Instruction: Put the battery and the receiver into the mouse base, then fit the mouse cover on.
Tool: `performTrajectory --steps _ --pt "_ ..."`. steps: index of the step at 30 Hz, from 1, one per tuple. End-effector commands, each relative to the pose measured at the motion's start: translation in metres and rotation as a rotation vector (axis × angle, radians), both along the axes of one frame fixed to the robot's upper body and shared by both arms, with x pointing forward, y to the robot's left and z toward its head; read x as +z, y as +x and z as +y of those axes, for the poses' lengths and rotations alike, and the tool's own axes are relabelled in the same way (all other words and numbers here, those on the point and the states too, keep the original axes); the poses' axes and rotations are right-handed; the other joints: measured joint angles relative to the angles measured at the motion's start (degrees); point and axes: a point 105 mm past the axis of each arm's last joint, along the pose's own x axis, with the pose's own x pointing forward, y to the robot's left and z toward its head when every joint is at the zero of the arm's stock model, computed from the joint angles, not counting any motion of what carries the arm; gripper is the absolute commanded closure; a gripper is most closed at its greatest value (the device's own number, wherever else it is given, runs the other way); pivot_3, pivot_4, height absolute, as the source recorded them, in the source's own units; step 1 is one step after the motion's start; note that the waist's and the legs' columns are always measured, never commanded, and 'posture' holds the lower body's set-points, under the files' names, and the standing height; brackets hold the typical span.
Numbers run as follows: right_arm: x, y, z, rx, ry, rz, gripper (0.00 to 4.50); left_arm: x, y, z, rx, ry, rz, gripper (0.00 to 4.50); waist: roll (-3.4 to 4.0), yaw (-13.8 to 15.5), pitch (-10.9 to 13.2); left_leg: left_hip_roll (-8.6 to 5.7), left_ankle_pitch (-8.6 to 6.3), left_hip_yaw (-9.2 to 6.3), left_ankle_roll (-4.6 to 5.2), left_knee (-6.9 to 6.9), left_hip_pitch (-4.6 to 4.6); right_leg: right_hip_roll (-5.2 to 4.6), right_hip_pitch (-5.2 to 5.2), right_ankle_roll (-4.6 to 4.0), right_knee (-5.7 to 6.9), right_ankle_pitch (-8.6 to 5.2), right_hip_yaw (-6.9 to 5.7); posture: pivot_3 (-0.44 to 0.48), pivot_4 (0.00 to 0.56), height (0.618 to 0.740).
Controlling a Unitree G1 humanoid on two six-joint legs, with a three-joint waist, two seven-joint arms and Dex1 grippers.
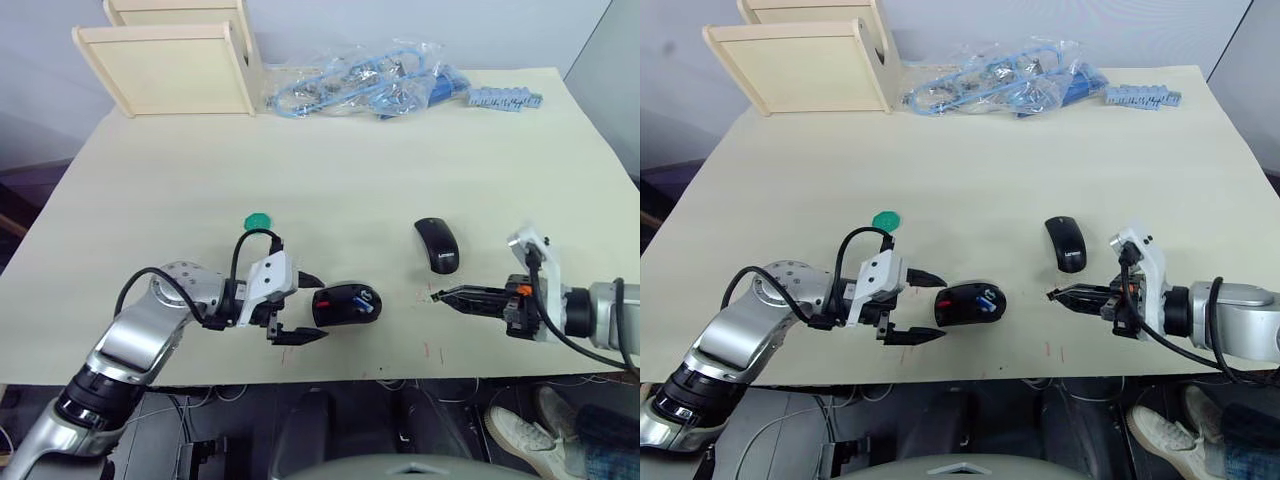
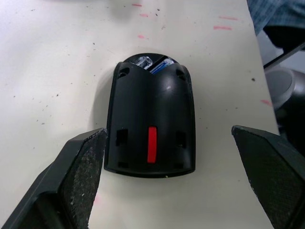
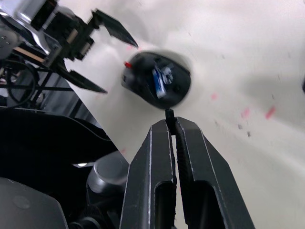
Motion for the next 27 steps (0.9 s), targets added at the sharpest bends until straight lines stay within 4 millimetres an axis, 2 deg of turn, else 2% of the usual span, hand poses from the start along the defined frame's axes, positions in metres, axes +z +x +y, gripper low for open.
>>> performTrajectory --steps 1,17,27 --pt "0.011 0.000 -0.001 -0.009 0.004 -0.060 4.50 0.006 0.004 -0.005 -0.022 -0.002 -0.053 0.07 0.00 -0.07 0.00 0.00 0.00 0.00 0.00 0.00 0.00 0.00 0.00 0.00 0.00 0.00 0.00 0.000 0.150 0.740" --pt "0.009 -0.003 -0.007 -0.059 -0.001 -0.053 4.50 -0.004 0.012 -0.023 -0.022 -0.026 -0.058 0.07 -0.02 0.02 0.01 0.00 0.00 0.01 0.00 0.01 -0.01 0.00 0.00 0.00 0.00 0.00 0.01 0.000 0.150 0.740" --pt "0.009 -0.002 -0.007 -0.072 0.005 -0.056 4.50 -0.006 0.016 -0.026 -0.022 -0.030 -0.063 0.07 -0.02 0.03 0.01 0.00 0.00 0.01 0.00 0.02 0.00 0.00 0.01 0.01 0.01 0.00 0.01 0.000 0.150 0.740"
